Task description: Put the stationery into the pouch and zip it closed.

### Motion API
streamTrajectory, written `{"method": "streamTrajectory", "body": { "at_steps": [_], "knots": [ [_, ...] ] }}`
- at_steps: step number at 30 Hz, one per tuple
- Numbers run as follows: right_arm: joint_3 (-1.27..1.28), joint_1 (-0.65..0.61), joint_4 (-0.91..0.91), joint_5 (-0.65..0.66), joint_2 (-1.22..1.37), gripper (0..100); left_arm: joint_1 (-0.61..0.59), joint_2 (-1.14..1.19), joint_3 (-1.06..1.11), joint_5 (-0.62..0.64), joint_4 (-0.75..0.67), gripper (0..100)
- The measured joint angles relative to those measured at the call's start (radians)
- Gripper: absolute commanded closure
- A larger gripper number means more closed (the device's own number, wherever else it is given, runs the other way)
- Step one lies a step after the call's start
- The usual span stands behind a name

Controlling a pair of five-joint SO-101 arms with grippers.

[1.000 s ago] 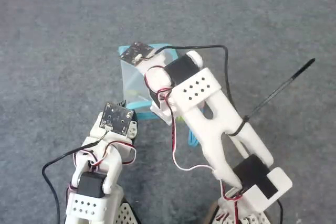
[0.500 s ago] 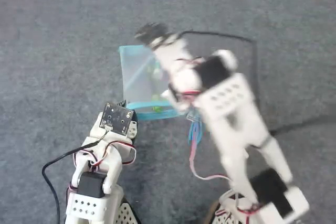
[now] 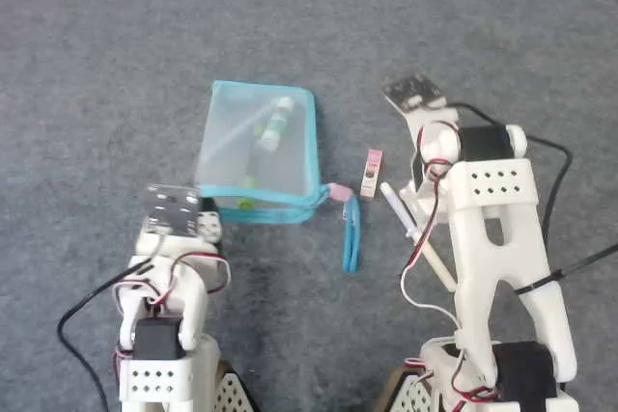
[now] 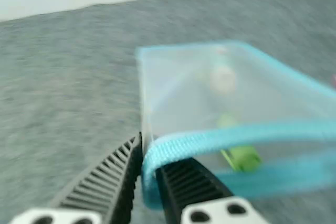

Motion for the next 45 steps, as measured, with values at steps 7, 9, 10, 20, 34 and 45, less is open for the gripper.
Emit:
{"method": "streamTrajectory", "body": {
  "at_steps": [7, 9, 10, 20, 34, 45],
  "knots": [
    [0.101, 0.009, -0.044, 0.066, 0.000, 75.3, 0.196, 0.000, 0.000, -0.097, 0.064, 99],
    [0.109, 0.008, -0.048, 0.069, 0.000, 75.3, 0.078, 0.000, 0.000, -0.048, 0.006, 99],
    [0.109, 0.005, -0.049, 0.072, 0.000, 75.3, 0.011, 0.000, 0.000, -0.025, -0.017, 99],
    [0.109, 0.005, -0.049, 0.075, 0.000, 75.3, 0.106, 0.000, 0.000, -0.084, 0.052, 99],
    [0.172, 0.003, -0.049, 0.193, 0.000, 82.3, -0.044, 0.000, 0.000, -0.040, 0.018, 99],
    [0.377, 0.031, -0.204, 0.304, 0.000, 83.9, -0.044, 0.000, 0.000, -0.040, 0.018, 99]
  ]
}}
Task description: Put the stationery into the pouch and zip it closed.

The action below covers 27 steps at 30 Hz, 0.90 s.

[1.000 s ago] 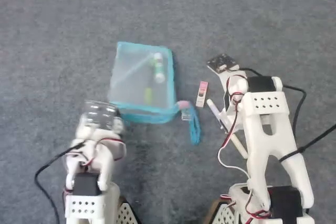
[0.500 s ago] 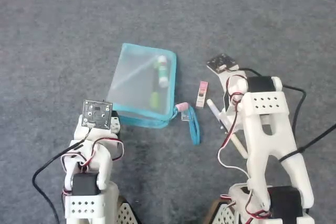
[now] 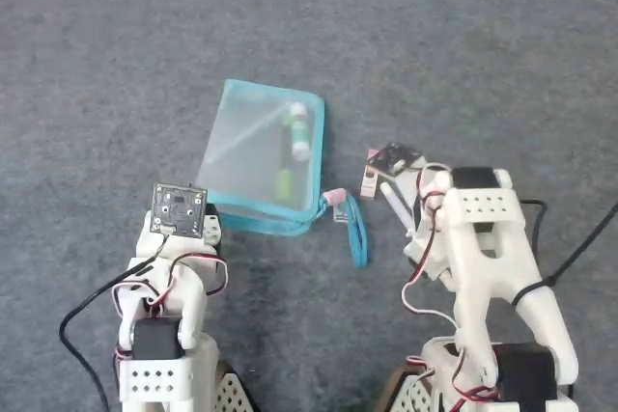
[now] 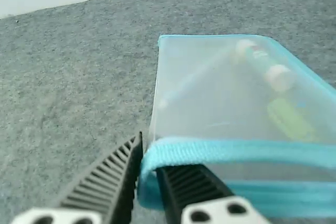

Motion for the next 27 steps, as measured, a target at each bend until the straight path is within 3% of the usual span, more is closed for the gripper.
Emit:
{"method": "streamTrajectory", "body": {
  "at_steps": [11, 27],
  "knots": [
    [0.196, 0.003, -0.245, 0.005, 0.000, 84.2, 0.000, 0.000, 0.000, 0.000, 0.000, 99],
    [0.253, 0.043, -0.405, -0.054, 0.003, 84.1, 0.000, 0.000, 0.000, 0.000, 0.000, 99]
  ]
}}
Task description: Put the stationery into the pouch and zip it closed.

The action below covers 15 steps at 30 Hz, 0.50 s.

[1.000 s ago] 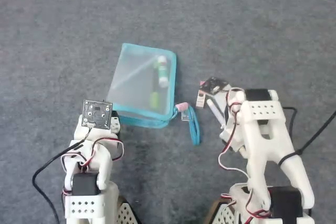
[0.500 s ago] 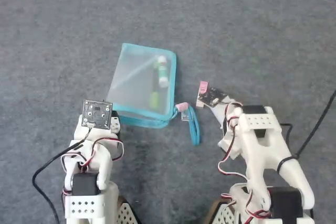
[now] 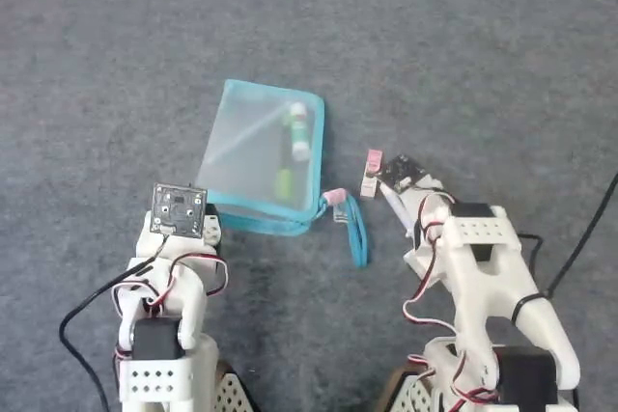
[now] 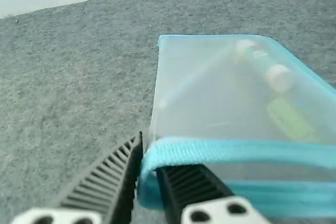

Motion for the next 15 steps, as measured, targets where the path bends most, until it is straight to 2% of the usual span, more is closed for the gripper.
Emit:
{"method": "streamTrajectory", "body": {
  "at_steps": [15],
  "knots": [
    [0.003, 0.003, -0.015, -0.011, 0.008, 84.3, 0.000, 0.000, 0.000, 0.000, 0.000, 99]
  ]
}}
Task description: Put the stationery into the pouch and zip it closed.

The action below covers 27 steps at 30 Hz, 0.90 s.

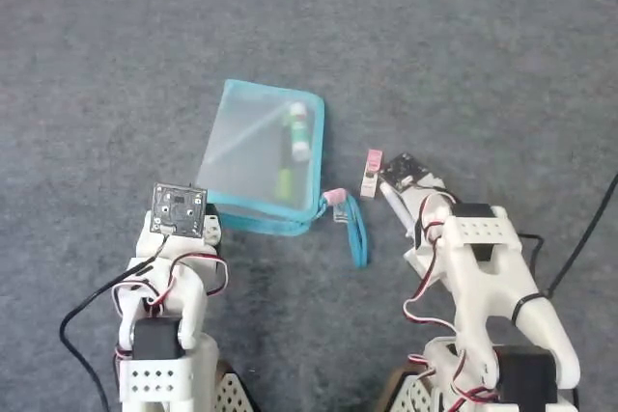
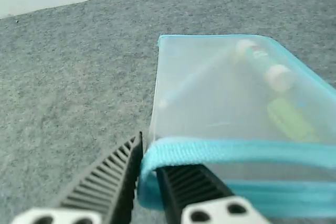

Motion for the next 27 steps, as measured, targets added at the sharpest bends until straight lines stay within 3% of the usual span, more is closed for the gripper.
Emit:
{"method": "streamTrajectory", "body": {
  "at_steps": [12, 22, 27],
  "knots": [
    [-0.003, 0.031, 0.008, -0.034, 0.000, 83.8, 0.000, 0.000, 0.000, 0.000, 0.000, 99],
    [-0.023, 0.032, 0.092, 0.035, 0.002, 83.7, 0.000, 0.000, 0.000, 0.000, 0.000, 99],
    [-0.023, 0.032, 0.095, 0.046, 0.002, 77.3, 0.000, 0.000, 0.000, 0.000, 0.000, 99]
  ]
}}
